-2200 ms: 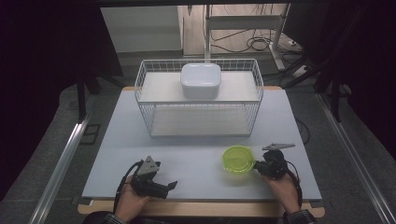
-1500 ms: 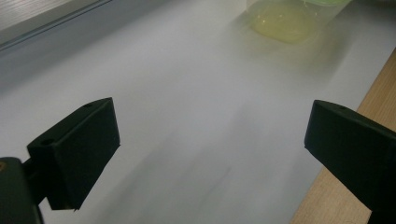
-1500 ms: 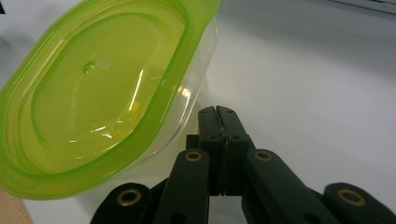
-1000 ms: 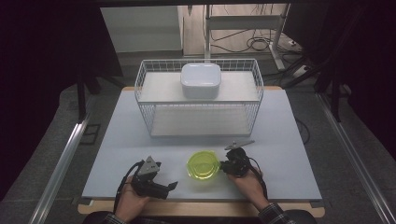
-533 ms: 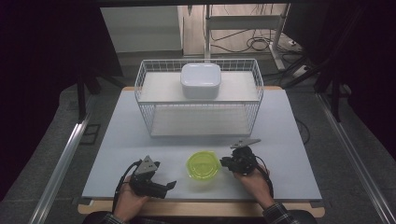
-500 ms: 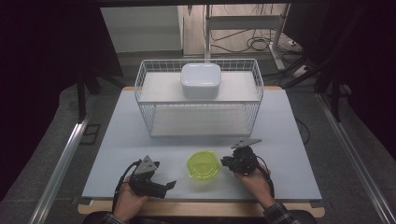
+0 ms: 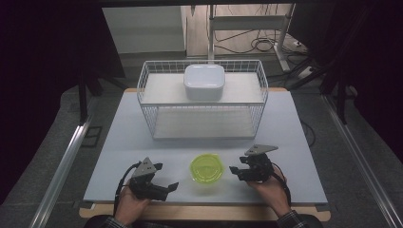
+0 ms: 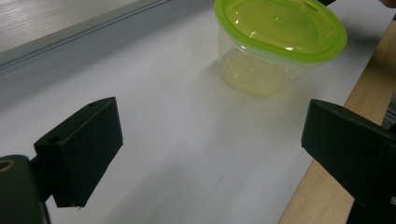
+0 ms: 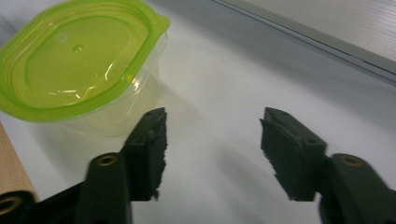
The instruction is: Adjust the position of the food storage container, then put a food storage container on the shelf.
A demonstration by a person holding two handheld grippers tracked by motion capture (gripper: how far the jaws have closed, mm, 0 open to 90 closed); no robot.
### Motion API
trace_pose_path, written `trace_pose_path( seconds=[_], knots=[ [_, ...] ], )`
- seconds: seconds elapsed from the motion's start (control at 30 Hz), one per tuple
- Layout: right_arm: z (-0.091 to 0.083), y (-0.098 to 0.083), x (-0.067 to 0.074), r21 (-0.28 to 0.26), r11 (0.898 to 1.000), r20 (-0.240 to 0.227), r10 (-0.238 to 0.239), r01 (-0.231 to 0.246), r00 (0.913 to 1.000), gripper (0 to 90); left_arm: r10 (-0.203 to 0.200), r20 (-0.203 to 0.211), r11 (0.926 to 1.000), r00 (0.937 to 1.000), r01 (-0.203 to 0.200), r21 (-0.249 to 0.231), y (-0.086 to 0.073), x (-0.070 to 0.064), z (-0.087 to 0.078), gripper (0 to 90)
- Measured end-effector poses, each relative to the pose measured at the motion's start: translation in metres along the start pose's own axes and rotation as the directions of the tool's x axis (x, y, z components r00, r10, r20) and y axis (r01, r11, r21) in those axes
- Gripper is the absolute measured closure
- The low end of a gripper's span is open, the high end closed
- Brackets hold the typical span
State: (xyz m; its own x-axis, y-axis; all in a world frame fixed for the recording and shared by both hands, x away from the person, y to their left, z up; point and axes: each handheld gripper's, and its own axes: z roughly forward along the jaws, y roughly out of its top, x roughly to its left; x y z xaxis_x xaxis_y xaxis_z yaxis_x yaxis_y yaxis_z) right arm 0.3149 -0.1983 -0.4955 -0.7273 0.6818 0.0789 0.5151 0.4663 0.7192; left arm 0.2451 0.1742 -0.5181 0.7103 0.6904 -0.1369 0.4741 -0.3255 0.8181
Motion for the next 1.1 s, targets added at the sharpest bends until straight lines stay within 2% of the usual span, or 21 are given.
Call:
trace_pose_path(
  seconds=[0.2, 0.37, 0.5, 0.6, 0.77, 0.9, 1.0, 1.1],
  knots=[
    [-0.002, -0.002, -0.002, -0.033, 0.999, 0.009, -0.001, 0.001, 1.0000, 26.6, 0.004, -0.003, 1.0000, 1.0000, -0.004, 0.003, 0.000, 0.000, 0.000, 5.0],
    [-0.004, -0.003, -0.006, -0.069, 0.997, -0.009, 0.032, -0.032, 0.9995, 21.8, 0.010, -0.002, 0.9999, 0.9999, -0.010, 0.006, 0.000, -0.001, 0.001, 5.0],
    [-0.004, -0.001, -0.007, -0.082, 0.996, 0.006, 0.030, -0.029, 0.9995, 15.6, 0.011, 0.000, 0.9999, 0.9999, -0.011, 0.010, -0.001, -0.001, 0.002, 4.9],
    [-0.003, 0.001, -0.007, -0.103, 0.994, -0.005, 0.041, -0.041, 0.9991, 10.8, 0.010, -0.001, 0.9999, 1.0000, -0.010, 0.008, -0.001, -0.001, 0.002, 4.9],
    [-0.003, 0.006, -0.006, -0.134, 0.990, -0.014, 0.030, -0.032, 0.9994, 4.2, 0.013, 0.000, 0.9998, 0.9999, -0.013, 0.014, 0.000, -0.002, 0.003, 4.8],
    [0.000, 0.012, -0.004, -0.103, 0.993, -0.068, 0.049, -0.056, 0.9965, 2.5, 0.016, 0.001, 0.9997, 0.9999, -0.016, 0.019, -0.001, -0.002, 0.004, 4.7],
    [0.004, 0.015, -0.003, -0.071, 0.993, -0.102, 0.086, -0.094, 0.9911, 2.6, 0.017, 0.001, 0.9996, 0.9999, -0.017, 0.021, -0.001, -0.002, 0.004, 4.6],
    [0.006, 0.020, 0.000, -0.045, 0.993, -0.117, 0.103, -0.109, 0.9877, 10.1, 0.018, 0.001, 0.9996, 0.9998, -0.018, 0.023, 0.000, -0.003, 0.005, 4.5]
  ],
)
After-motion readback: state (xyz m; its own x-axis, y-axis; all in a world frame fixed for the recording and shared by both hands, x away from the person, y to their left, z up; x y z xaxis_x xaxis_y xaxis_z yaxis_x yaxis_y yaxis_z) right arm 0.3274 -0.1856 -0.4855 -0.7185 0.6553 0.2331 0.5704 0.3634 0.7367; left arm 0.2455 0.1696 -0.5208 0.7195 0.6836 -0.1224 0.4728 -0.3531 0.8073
